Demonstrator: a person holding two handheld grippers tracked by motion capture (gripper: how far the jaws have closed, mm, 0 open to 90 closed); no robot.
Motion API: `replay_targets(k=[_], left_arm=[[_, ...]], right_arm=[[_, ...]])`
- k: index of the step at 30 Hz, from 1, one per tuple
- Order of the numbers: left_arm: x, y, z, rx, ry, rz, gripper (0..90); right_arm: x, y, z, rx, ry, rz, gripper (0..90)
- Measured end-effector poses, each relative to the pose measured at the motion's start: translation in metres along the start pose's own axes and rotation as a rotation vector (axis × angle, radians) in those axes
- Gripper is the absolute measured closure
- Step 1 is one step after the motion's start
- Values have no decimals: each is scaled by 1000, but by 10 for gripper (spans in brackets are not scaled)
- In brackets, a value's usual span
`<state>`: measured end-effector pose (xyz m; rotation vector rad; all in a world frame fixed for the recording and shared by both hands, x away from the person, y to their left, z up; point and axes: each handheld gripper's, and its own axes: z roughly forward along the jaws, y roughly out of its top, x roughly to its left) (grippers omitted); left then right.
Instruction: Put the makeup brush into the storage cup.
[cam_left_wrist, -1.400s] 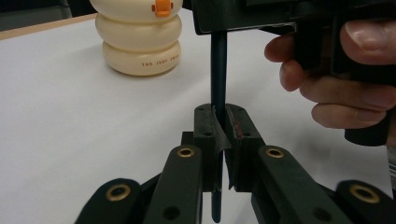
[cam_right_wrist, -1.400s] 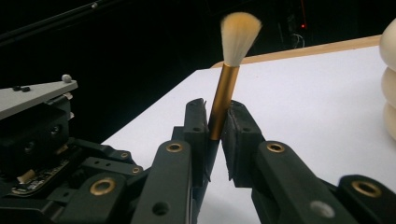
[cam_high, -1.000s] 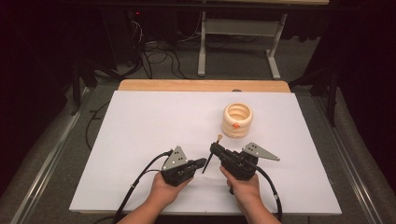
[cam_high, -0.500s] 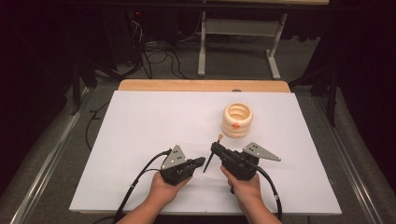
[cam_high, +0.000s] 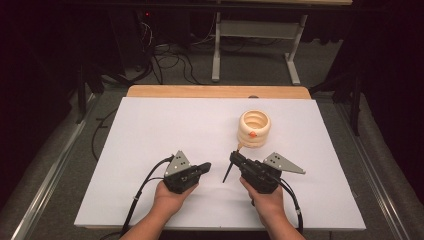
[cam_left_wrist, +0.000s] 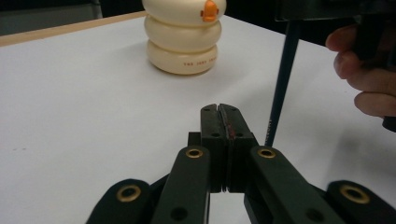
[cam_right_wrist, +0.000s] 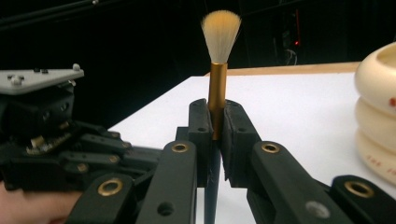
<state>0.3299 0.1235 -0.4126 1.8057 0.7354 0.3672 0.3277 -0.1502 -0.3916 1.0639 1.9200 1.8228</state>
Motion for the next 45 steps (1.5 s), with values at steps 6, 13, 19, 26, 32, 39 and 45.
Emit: replay_targets(k=[6, 13, 19, 26, 32, 39, 45], left_arm=[[12, -1, -10, -2, 35, -10, 857], [22, -4, -18, 10, 76, -9, 800], [32, -5, -28, -5, 106, -36, 780], [41, -7, -37, -7, 137, -48, 747], [46, -10, -46, -2, 165, -36, 646], [52, -13, -56, -32, 213, -43, 507], [58, -14, -63, -37, 236, -63, 437]], right_arm=[[-2, 4, -6, -10, -20, -44, 858], [-5, 7, -13, -22, -31, -76, 857], [-11, 10, -19, -31, -47, -89, 858], [-16, 13, -26, -49, -66, -106, 857], [-20, 15, -29, -58, -81, -115, 857], [-23, 17, -33, -64, -98, -132, 857], [-25, 19, -35, -69, -115, -151, 857]])
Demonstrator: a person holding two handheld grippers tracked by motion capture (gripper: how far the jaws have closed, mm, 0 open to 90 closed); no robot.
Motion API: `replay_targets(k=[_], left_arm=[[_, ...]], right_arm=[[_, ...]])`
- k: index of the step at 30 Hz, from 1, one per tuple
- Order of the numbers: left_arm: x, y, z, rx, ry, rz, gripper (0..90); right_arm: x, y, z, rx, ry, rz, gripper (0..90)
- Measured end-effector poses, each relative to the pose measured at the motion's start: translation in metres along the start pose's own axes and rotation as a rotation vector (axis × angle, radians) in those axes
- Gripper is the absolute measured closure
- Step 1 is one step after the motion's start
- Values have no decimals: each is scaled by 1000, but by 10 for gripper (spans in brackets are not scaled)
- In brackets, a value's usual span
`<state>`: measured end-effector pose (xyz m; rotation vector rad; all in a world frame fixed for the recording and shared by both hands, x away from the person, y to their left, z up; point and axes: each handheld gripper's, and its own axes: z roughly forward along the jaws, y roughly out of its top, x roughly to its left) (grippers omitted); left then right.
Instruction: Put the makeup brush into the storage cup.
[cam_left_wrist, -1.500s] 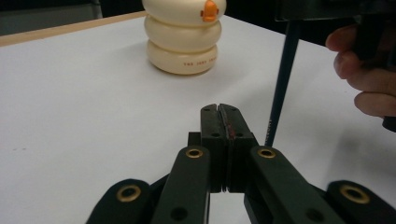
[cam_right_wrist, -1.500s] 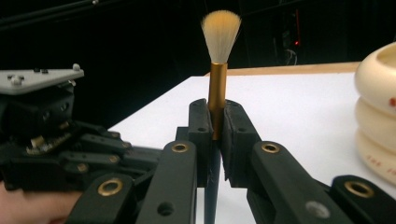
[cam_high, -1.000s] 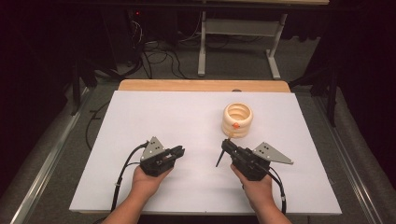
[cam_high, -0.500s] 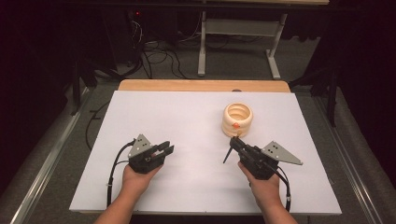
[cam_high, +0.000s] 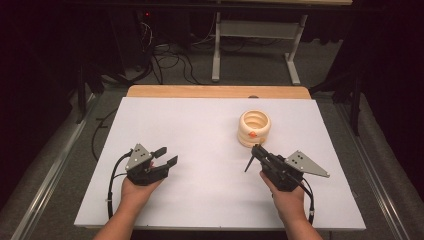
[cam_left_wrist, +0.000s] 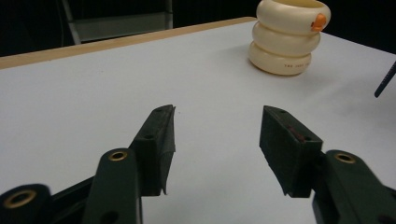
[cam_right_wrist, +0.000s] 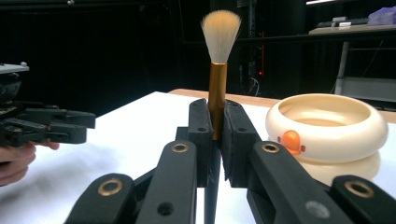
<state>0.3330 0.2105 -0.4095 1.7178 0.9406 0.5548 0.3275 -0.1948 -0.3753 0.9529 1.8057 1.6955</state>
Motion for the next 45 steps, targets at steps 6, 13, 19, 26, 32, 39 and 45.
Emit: replay_targets(k=[6, 13, 19, 26, 32, 39, 45], left_arm=[[8, -2, -7, -10, 23, -18, 373], [14, -5, -13, -9, 35, -39, 298], [17, -7, -18, 0, 35, -35, 257], [20, -9, -21, 2, 41, -44, 203], [20, -9, -22, 0, 39, -39, 194], [20, -11, -22, 11, 42, -51, 161], [18, -10, -22, -1, 44, -54, 155]], right_arm=[[-3, 1, -2, -10, -12, -7, 857], [-8, 3, -6, -14, -32, -17, 857], [-12, 4, -8, -23, -52, -14, 857], [-20, 5, -13, -32, -87, -28, 857], [-28, 7, -17, -41, -116, -41, 858], [-35, 9, -19, -43, -160, -49, 858], [-37, 9, -19, -42, -179, -63, 858]])
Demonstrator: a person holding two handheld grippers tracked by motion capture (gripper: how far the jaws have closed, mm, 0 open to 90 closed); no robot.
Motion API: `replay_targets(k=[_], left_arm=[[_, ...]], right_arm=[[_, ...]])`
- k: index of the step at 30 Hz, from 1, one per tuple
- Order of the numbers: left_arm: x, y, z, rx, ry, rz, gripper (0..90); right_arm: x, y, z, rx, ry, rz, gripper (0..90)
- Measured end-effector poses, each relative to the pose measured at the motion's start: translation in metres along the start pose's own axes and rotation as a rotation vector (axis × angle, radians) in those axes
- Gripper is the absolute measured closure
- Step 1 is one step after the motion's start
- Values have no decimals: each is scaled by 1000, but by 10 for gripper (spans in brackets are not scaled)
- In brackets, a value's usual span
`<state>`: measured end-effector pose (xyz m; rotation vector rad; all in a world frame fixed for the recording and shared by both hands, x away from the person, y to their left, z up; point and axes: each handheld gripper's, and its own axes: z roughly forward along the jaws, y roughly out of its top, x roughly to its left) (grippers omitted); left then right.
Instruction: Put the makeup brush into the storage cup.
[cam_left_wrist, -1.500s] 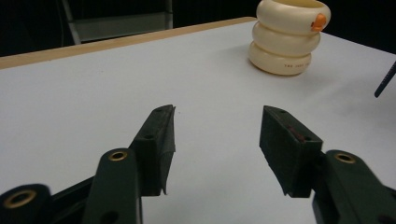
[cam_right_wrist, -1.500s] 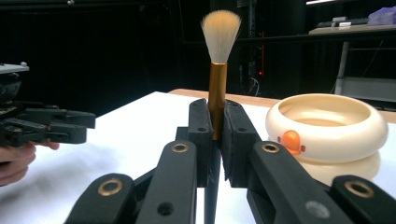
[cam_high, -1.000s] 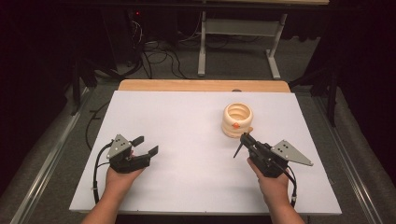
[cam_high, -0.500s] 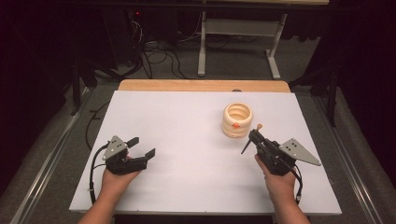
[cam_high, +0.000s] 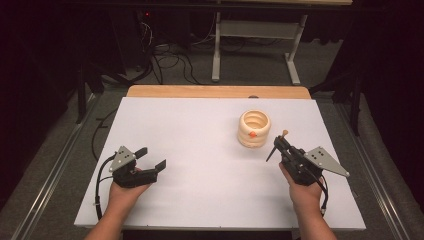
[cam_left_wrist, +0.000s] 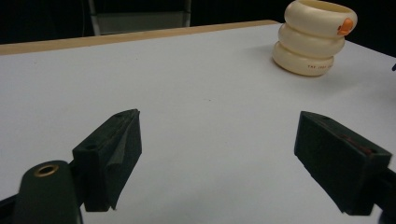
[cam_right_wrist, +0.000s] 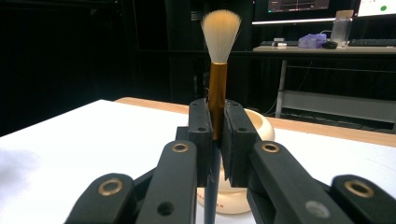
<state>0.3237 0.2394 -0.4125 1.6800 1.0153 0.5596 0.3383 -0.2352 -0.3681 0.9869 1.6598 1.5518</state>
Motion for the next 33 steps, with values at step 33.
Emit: replay_targets(k=[33], left_arm=[[-3, 1, 4, 16, -35, 12, 0]], right_arm=[[-4, 16, 13, -1, -51, 27, 858]])
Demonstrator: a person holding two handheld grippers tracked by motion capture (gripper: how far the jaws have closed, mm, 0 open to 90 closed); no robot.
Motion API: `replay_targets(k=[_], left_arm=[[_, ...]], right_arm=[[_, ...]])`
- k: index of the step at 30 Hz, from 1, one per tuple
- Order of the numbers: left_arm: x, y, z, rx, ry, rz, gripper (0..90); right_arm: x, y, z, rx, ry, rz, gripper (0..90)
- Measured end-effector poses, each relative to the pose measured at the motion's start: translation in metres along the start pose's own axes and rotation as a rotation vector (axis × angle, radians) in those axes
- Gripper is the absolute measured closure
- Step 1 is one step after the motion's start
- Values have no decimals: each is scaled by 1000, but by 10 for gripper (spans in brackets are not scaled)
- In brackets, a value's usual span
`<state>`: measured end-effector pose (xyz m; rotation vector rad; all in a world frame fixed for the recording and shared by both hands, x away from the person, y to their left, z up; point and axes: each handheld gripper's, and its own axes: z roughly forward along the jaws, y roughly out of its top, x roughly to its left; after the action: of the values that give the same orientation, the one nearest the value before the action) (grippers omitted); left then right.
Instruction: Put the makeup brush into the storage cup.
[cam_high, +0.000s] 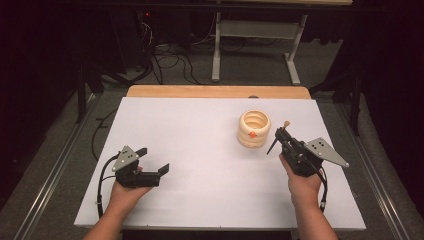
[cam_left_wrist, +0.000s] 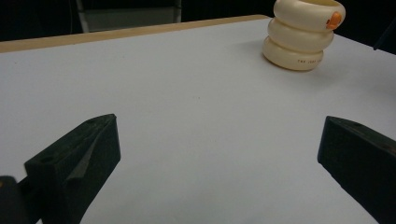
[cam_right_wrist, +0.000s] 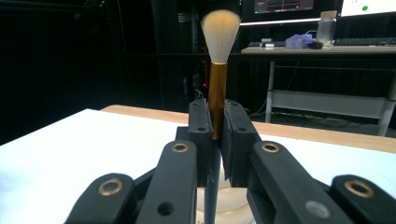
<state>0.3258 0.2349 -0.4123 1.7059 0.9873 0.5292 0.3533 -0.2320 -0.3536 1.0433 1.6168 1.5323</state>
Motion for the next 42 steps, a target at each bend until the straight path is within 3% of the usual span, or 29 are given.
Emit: replay_targets(k=[13, 28, 42], left_arm=[[-1, 0, -1, 4, 7, 16, 0], [-3, 0, -2, 0, 9, 35, 0], [-3, 0, -2, 9, 8, 42, 0]], right_arm=[[-2, 18, 7, -28, -2, 21, 859], [-1, 39, 15, -74, -10, 14, 860], [2, 45, 30, -92, -6, 6, 860]])
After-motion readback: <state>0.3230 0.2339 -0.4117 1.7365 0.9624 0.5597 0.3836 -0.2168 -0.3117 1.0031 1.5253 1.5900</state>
